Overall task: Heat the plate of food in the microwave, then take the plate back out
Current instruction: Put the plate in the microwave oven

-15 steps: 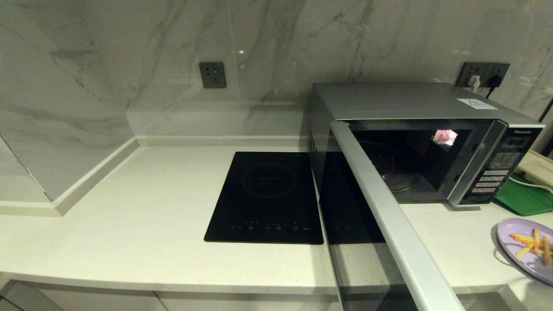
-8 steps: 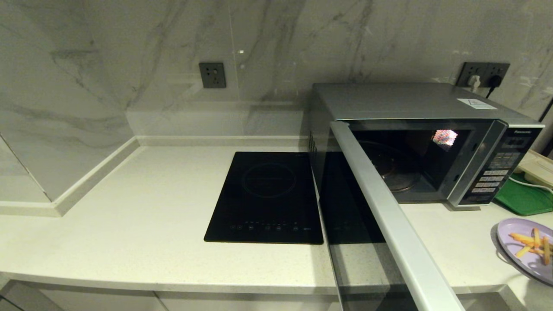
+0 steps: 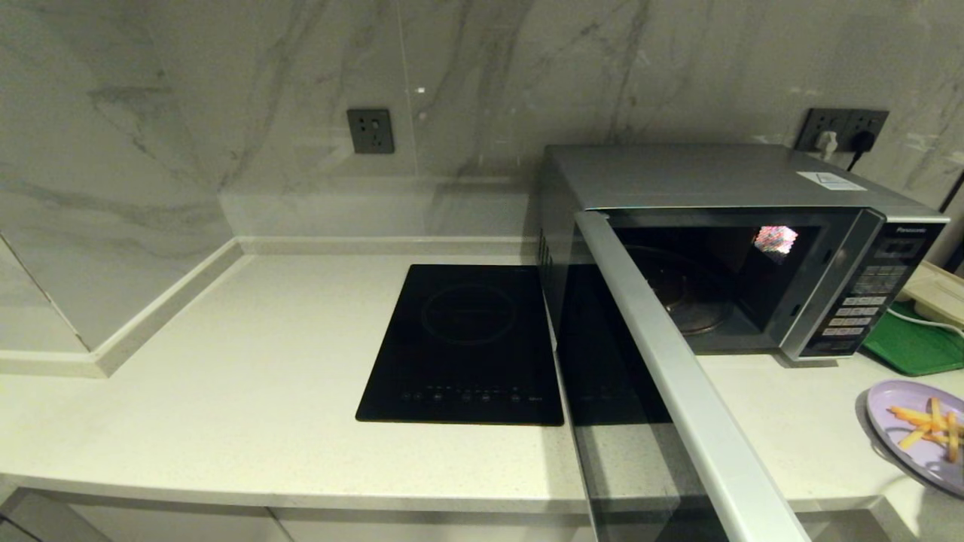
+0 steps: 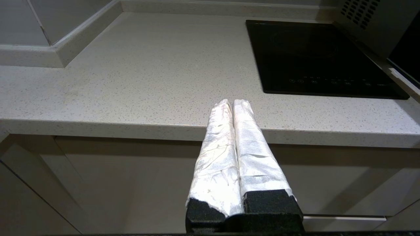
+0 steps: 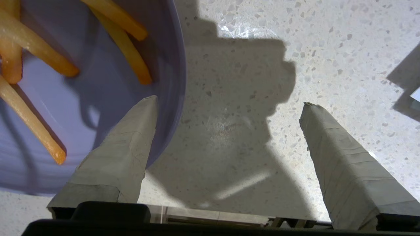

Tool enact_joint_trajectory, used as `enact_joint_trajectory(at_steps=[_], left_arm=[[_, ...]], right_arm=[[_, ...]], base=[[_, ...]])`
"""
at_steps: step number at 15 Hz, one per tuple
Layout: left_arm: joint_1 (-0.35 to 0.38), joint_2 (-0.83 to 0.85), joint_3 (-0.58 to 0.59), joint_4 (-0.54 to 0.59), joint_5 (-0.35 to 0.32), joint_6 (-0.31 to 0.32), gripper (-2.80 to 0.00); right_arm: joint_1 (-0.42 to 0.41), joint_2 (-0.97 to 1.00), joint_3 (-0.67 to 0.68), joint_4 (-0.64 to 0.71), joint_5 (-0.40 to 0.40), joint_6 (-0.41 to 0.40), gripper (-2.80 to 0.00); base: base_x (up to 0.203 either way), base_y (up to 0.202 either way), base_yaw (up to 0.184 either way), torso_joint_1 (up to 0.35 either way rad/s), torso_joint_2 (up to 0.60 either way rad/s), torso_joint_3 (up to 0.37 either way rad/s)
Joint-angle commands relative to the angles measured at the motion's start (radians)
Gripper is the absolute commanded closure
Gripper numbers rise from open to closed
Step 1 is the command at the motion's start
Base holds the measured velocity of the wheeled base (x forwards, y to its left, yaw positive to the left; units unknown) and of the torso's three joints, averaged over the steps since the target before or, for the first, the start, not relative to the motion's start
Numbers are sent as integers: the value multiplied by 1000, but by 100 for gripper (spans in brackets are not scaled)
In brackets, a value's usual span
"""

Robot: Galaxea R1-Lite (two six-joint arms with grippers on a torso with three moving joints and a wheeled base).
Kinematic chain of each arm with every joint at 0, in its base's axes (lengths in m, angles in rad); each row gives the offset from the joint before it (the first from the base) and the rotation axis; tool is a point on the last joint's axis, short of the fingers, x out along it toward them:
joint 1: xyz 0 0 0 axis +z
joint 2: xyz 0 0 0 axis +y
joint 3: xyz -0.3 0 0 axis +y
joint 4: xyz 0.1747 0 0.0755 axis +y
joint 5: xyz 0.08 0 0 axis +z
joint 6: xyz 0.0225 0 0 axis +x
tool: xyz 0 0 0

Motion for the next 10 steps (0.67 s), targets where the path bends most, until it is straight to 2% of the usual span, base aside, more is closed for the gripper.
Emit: enact_joint_trajectory(at_steps=[1, 10], left_arm=[[0, 0, 0, 0, 0, -1, 0], [0, 0, 0, 0, 0, -1, 0]], right_arm=[[-1, 19, 9, -21, -2, 6, -280], [-3, 44, -1, -82, -6, 22, -280]], base=[[0, 0, 0, 0, 0, 0], [0, 0, 0, 0, 0, 0]])
